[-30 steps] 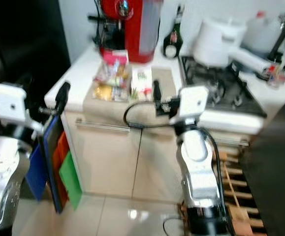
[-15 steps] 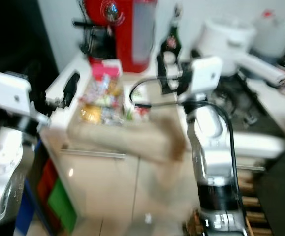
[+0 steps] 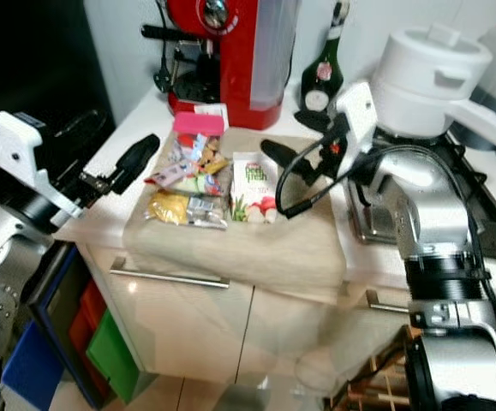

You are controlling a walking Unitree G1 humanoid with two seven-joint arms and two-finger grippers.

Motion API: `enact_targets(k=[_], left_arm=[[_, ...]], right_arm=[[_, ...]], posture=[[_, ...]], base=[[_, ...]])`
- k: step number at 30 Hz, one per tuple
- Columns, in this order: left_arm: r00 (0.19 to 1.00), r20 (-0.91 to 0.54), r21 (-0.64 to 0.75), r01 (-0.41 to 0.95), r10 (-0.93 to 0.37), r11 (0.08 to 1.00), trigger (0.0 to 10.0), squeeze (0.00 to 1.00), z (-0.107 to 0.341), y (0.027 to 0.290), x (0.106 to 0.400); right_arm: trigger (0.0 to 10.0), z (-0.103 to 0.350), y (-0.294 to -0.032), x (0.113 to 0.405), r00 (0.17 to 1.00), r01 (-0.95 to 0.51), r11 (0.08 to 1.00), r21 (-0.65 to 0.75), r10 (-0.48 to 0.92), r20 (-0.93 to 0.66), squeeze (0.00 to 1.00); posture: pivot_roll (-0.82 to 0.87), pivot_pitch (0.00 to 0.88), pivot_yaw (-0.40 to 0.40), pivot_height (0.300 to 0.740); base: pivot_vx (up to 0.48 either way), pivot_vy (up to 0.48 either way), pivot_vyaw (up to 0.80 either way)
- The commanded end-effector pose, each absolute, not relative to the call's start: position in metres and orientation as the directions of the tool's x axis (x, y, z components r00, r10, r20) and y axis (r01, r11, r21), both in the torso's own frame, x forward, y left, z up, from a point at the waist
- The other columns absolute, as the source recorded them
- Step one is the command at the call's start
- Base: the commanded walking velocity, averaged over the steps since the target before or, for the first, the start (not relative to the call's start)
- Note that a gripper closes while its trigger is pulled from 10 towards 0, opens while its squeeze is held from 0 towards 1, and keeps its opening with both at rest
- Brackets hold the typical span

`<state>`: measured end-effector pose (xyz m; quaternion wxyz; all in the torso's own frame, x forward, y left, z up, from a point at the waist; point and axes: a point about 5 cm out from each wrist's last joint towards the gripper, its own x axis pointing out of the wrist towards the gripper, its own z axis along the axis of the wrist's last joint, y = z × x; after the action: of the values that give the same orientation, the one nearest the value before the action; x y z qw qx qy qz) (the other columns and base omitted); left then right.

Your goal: Restocking fridge

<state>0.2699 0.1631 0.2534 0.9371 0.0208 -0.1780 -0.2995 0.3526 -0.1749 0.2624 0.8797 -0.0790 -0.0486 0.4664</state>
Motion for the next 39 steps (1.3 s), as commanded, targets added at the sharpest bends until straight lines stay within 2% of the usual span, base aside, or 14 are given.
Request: enact_targets(k=[1, 4, 10, 18, 31, 35, 39], left_arm=[[0.719, 0.32, 0.155, 0.603, -0.617, 0.783, 10.0, 0.0, 0.258, 0.163, 0.27], [0.649, 0.282, 0.16, 0.694, -0.707, 0.702, 10.0, 0.0, 0.259, 0.163, 0.269], [0.557, 0.233, 0.112, 0.799, -0.797, 0.591, 10.0, 0.0, 0.259, 0.161, 0.26], [0.508, 0.2, 0.137, 0.832, -0.838, 0.538, 10.0, 0.0, 0.262, 0.163, 0.247], [0.543, 0.177, 0.129, 0.814, -0.821, 0.566, 10.0, 0.0, 0.267, 0.171, 0.221], [0.532, 0.123, 0.136, 0.827, -0.838, 0.545, 10.0, 0.0, 0.26, 0.168, 0.217], [0.577, 0.042, 0.156, 0.803, -0.816, 0.576, 10.0, 0.0, 0.249, 0.169, 0.223]], right_arm=[[10.0, 0.262, -0.176, 0.353, 0.515, -0.846, 0.505, -0.173, 0.857, -0.014, 0.0], [10.0, 0.26, -0.171, 0.358, 0.436, -0.893, 0.422, -0.155, 0.898, -0.063, 0.0], [10.0, 0.252, -0.162, 0.366, 0.353, -0.933, 0.338, -0.123, 0.928, -0.123, 0.0], [10.0, 0.252, -0.15, 0.378, 0.352, -0.932, 0.335, -0.136, 0.927, -0.13, 0.0], [10.0, 0.24, -0.139, 0.388, 0.353, -0.934, 0.339, -0.112, 0.922, -0.16, 0.0], [10.0, 0.233, -0.142, 0.389, 0.37, -0.929, 0.357, -0.102, 0.908, -0.196, 0.0], [10.0, 0.232, -0.144, 0.391, 0.402, -0.915, 0.392, -0.091, 0.895, -0.191, 0.0]], posture=[[0.03, 0.0, -0.021, 0.74], [0.04, 0.0, -0.017, 0.74], [0.06, 0.0, -0.012, 0.74], [0.1, 0.0, -0.024, 0.74], [0.19, 0.0, -0.047, 0.74], [0.19, 0.0, -0.048, 0.74], [0.19, 0.0, -0.047, 0.74]], base=[[0.0, 0.0, 0.0], [0.0, 0.0, 0.0], [0.0, 0.0, 0.0], [0.0, 0.0, 0.0], [0.0, 0.0, 0.0], [0.0, 0.0, 0.0], [0.0, 0.0, 0.0]])
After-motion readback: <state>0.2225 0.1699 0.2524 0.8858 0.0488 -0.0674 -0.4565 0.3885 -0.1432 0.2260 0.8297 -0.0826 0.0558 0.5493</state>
